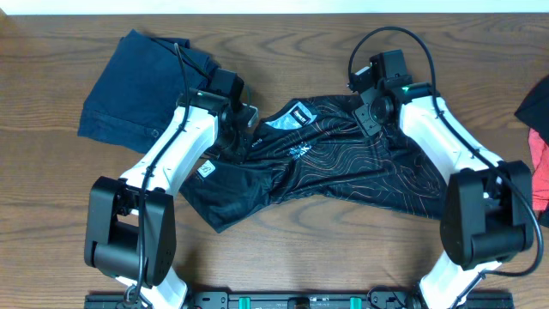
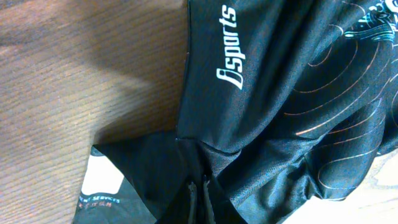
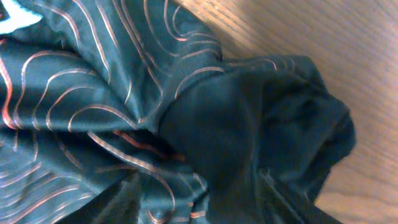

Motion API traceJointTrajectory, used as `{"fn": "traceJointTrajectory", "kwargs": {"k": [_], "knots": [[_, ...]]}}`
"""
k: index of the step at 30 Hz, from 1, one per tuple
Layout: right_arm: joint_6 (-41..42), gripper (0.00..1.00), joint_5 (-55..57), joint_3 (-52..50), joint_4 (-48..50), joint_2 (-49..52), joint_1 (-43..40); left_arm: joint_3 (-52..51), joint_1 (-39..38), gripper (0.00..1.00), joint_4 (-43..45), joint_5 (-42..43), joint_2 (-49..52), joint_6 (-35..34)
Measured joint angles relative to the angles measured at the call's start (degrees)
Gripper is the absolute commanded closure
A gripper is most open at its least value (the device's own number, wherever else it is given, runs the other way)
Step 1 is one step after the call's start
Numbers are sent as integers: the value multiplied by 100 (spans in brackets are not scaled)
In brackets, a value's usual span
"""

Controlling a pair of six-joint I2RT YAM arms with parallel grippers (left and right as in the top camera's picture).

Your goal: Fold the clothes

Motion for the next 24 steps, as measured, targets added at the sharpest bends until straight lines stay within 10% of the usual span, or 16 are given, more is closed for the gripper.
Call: {"fn": "traceJointTrajectory", "kwargs": {"k": [8,24], "knots": [[-70,99,306,-2,186,389,0,0,0,94,-2,0,0,0],[487,99,608,-9,492,-654,-136,0,0,94,44,0,-101,0]]}}
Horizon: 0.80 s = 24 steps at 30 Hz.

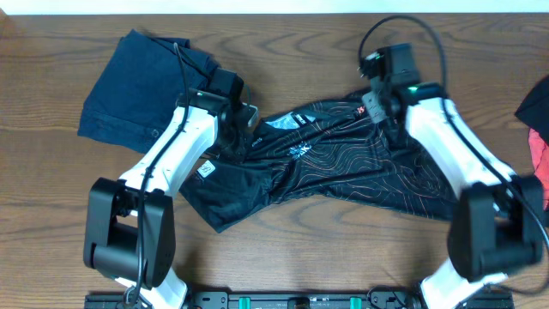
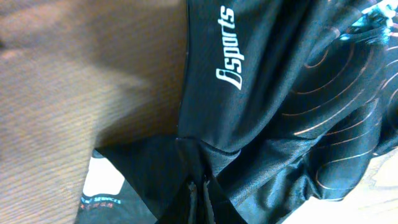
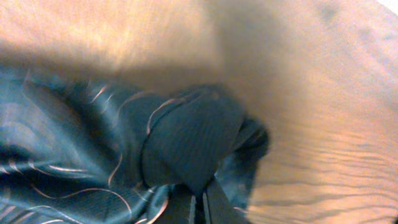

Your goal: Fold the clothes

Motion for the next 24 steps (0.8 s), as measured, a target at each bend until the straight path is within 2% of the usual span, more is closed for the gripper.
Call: {"fn": "traceJointTrajectory", "kwargs": {"k": [5,9,14,18,24], "knots": [[216,99,-184,0,-79,-417,-203,0,0,94,-26,0,-503,0],[752,99,-286,-4,-96,-568,-354,0,0,94,-90,0,-1084,0],[1541,99,-487,0,-168,-1429,-887,101,0,94,-356,0,-2133,0],[1971,99,-745,306,-507,-2490,-1478,752,-15,94,-522,26,-3084,61],[2225,99,-1029,1364,-1147,-3818,-2100,2162,-201,94,-527,111,-4522,208]]}}
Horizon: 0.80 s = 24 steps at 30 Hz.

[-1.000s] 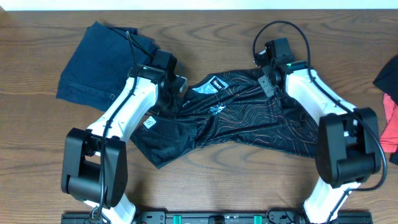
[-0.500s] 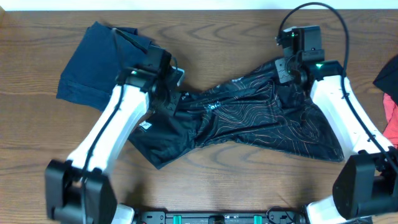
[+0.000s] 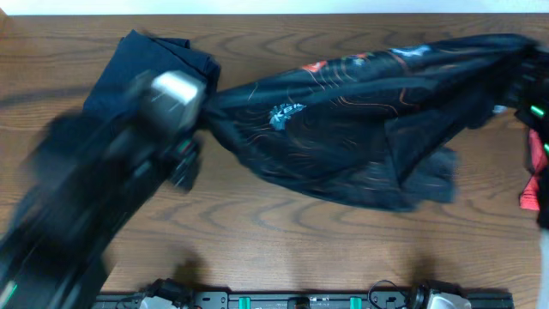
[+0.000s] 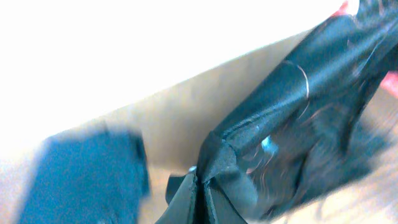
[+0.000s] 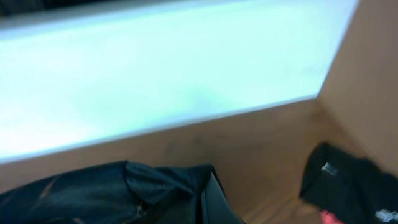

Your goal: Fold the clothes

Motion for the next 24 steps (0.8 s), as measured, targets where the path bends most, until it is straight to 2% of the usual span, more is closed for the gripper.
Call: {"fn": "traceJointTrajectory", "kwargs": {"k": [5,11,18,24], "knots": [[70,99,-66,944,-667,-645,-343,870,-105,94,-72,234,-907,289],[98,99,168,1676,-1215,-940,-372,1353,-107,94,-348,433,-1360,485],[101,99,321,1705,-1606,-680,-393,1340,-107,94,-485,474,-1217,573],[98,99,229,1681,-1821,103,-393,1268,-107,94,-466,188,-507,595]]}}
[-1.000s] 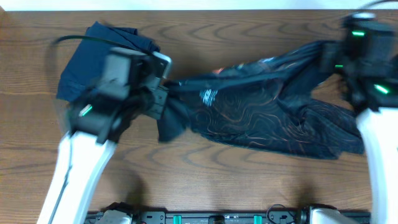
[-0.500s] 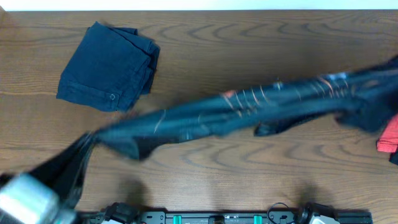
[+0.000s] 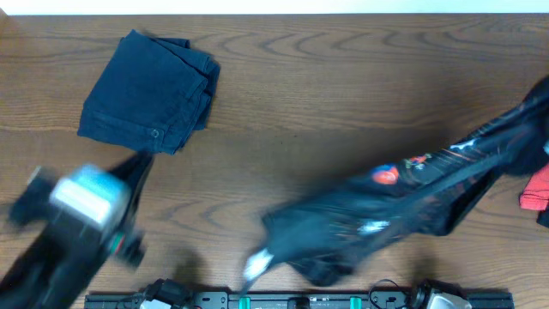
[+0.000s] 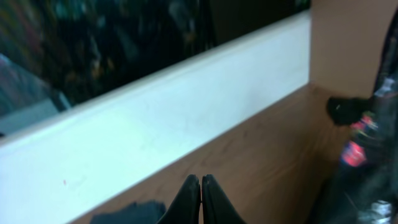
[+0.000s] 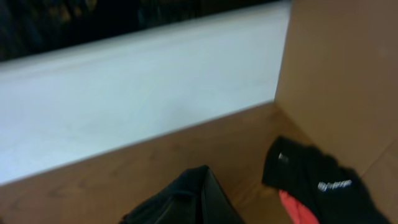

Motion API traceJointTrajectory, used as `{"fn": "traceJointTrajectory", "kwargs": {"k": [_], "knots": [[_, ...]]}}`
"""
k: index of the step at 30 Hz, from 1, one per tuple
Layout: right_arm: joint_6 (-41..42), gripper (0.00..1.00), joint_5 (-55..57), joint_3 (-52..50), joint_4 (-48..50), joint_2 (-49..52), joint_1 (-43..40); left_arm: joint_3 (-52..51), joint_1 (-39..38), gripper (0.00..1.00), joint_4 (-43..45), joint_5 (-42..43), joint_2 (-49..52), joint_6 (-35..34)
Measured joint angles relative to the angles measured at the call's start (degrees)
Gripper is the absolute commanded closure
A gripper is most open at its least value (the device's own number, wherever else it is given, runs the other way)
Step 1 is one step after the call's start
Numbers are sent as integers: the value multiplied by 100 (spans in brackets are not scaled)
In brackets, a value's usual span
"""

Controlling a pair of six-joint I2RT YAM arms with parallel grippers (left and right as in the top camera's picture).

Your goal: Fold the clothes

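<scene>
The black shirt (image 3: 386, 210) with orange line print is a blurred strip, stretched from the table's right edge down to its near middle. In the right wrist view my right gripper (image 5: 205, 173) is shut, with a fold of the black shirt (image 5: 165, 204) bunched against its fingers. My left gripper (image 4: 200, 180) is shut, its fingertips pressed together with no cloth between them. That view shows the shirt (image 4: 373, 162) hanging apart, at the right. Overhead, the left arm (image 3: 81, 202) is a blur at the near left.
A folded navy garment (image 3: 146, 81) lies at the far left of the wooden table (image 3: 326, 94). A black and red garment (image 3: 533, 184) sits at the right edge, also seen as a black and red garment (image 5: 311, 180) from the right wrist.
The shirt was spread high across the table's far side between both grippers; now it trails from the right edge to the near middle. The left gripper no longer holds cloth and is at the near left.
Both grippers were shut on bunched cloth of the shirt lying crumpled mid-table. Then the right one had its end lifted slightly. Then the shirt hung stretched wide between both arms. Now only the right gripper has it; the left end is free.
</scene>
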Motion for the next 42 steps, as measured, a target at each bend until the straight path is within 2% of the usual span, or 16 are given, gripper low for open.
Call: {"fn": "traceJointTrajectory", "kwargs": {"k": [6,8,9,10,11,21,27,31,37,42], "knots": [[-52,99,-444,-94,-17,855,-2,-52,0,93,-260,-9,1274,-4],[-98,99,-535,-125,-24,925,-2,-92,0,87,-623,186,1628,-2],[-120,99,-560,-127,-20,925,-2,-105,0,83,-734,269,1744,17],[-153,99,-601,-127,15,896,-2,-114,0,83,-911,428,1941,-2],[-160,99,-612,-127,24,876,-2,-116,0,78,-988,542,2048,2],[-208,99,-741,-125,474,566,-2,-118,-271,74,-1279,1980,3541,-2],[-168,99,-809,-125,1189,411,-2,-125,-946,73,-1012,2192,3727,2],[-155,99,-374,-125,1508,151,-2,-125,-1440,73,-833,2275,3689,11],[-142,99,905,-122,1405,-197,-61,-125,-2164,72,-595,2297,3689,15],[-50,99,1294,-122,1115,-251,-76,-125,-2835,72,-282,2190,3692,-24]]}}
